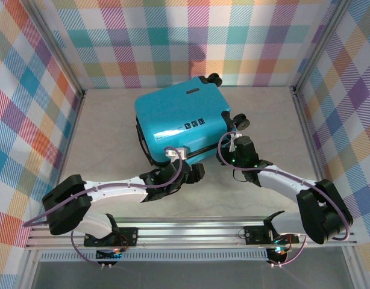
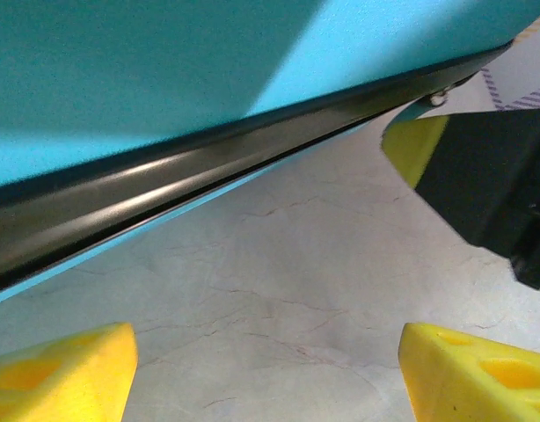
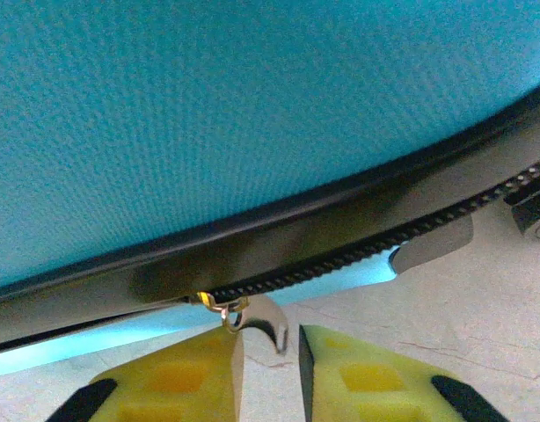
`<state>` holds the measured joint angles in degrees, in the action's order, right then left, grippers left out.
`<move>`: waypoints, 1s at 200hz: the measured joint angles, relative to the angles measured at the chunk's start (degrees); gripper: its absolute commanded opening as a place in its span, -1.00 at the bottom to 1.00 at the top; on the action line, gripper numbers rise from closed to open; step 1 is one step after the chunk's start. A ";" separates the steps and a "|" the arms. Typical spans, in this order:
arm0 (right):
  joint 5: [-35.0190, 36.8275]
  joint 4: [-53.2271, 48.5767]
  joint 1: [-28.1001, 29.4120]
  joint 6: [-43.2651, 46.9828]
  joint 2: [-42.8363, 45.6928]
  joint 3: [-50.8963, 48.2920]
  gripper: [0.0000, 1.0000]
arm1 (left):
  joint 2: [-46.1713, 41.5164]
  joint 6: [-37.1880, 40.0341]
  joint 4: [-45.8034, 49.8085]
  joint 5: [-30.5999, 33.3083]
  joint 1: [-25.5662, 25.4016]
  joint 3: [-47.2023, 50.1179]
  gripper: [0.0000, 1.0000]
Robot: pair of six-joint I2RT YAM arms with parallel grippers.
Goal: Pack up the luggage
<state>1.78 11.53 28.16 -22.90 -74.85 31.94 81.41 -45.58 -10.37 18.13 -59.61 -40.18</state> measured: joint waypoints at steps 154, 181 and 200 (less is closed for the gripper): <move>8.00 -12.70 -4.17 2.84 -1.18 7.67 -1.00 | -3.80 -2.16 7.72 8.87 6.40 0.26 0.60; 6.10 -12.92 -7.13 2.89 -2.67 9.14 -1.00 | -4.00 -0.04 7.67 8.74 9.73 0.24 0.60; 4.81 -12.85 -7.82 3.17 -3.82 9.81 -1.00 | -4.02 1.66 7.34 8.11 12.33 0.20 0.61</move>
<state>6.59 -1.32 20.34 -19.73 -78.67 41.76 77.38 -43.92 -3.03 26.24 -47.29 -39.99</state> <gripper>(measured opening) 0.054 0.800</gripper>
